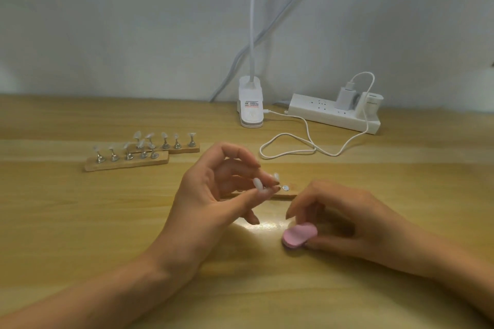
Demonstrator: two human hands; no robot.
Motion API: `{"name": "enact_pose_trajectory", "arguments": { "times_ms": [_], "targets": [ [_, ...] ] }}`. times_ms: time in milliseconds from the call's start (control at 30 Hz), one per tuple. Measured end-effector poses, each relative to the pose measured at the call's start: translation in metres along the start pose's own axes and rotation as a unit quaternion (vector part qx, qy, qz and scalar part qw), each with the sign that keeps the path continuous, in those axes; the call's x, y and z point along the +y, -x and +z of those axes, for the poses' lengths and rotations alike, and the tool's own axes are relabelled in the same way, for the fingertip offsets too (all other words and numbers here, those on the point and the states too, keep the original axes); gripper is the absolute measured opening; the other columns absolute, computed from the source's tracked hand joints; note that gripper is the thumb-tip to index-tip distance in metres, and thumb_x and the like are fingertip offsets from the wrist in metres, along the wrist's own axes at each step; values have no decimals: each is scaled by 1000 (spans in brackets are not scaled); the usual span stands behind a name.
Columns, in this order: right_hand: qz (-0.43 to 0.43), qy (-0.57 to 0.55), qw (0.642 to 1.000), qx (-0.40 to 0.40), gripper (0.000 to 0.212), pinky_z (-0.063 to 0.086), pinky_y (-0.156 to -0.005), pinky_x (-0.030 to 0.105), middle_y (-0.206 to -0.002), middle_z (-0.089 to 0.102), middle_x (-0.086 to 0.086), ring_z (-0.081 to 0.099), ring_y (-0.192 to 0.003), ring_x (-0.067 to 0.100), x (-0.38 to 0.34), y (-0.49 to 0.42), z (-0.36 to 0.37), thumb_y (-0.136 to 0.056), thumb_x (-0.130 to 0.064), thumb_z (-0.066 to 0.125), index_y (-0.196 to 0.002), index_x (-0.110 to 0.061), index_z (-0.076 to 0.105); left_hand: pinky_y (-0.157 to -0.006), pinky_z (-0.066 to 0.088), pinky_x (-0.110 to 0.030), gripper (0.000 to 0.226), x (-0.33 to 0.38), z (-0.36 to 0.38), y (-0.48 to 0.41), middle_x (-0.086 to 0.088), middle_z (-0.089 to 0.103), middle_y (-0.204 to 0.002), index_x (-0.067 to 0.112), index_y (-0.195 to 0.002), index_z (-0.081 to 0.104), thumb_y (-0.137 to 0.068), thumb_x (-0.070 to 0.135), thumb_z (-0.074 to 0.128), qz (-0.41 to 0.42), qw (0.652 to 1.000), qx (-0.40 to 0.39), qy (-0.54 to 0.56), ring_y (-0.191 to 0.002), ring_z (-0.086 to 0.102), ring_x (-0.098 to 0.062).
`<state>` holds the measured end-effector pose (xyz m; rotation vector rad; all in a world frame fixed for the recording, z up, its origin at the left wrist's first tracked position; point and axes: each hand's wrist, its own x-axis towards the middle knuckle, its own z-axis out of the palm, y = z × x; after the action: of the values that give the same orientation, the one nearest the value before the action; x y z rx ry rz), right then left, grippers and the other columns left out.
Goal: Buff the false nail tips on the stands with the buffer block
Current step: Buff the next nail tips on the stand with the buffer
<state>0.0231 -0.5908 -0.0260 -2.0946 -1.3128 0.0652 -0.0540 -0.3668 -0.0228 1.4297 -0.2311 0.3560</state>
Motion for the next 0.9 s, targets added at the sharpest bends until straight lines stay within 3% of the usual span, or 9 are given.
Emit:
{"name": "enact_pose_trajectory", "arguments": {
  "times_ms": [167, 300, 400, 533, 667, 900],
  "targets": [
    [29, -38, 998, -32, 31, 51, -70, 37, -100, 65, -12, 63, -87, 17, 0, 0, -2, -88, -34, 76, -115, -36, 61, -53, 53, -23, 39, -2, -1, -1, -8, 75, -86, 26, -98, 62, -73, 2, 79, 14, 999, -25, -20, -75, 73, -16],
    [29, -52, 997, -41, 44, 51, -79, 30, -104, 64, -12, 63, -95, 17, 0, 0, -1, -80, -33, 84, -118, -31, 62, -55, 55, -23, 43, -3, -2, -1, -5, 73, -85, 26, -102, 59, -75, 0, 80, 33, 998, -40, -34, -75, 73, -16],
    [14, -27, 999, 18, 36, 48, -77, 21, -101, 65, -13, 63, -92, 13, -5, -1, 0, -83, -43, 74, -114, -26, 65, -56, 55, -24, 45, -3, -2, 0, -4, 72, -84, 27, -105, 57, -75, 6, 82, 42, 997, -47, -35, -78, 75, -20],
    [-21, -7, 991, 134, 24, 46, -78, 18, -96, 66, -12, 64, -87, 12, -21, -6, -1, -84, -32, 70, -107, -24, 67, -55, 56, -25, 49, -3, -2, 0, -4, 72, -82, 32, -108, 57, -74, 8, 83, 53, 996, -54, -41, -81, 75, -25],
    [-13, -50, 990, 131, 22, 45, -78, 14, -97, 67, -12, 64, -89, 12, -34, -13, 1, -84, -30, 70, -105, -24, 68, -55, 56, -26, 51, -5, -2, 0, -2, 73, -82, 32, -114, 56, -74, 13, 82, 53, 996, -64, -41, -82, 75, -26],
    [24, -120, 987, 101, 20, 50, -78, 27, -96, 67, -7, 63, -89, 21, -35, -20, -1, -82, -40, 73, -93, -23, 74, -47, 49, -23, 72, -8, -2, -1, 1, 68, -82, 33, -128, 51, -70, 7, 83, 10, 995, -95, -8, -77, 70, -15]
  ]
}}
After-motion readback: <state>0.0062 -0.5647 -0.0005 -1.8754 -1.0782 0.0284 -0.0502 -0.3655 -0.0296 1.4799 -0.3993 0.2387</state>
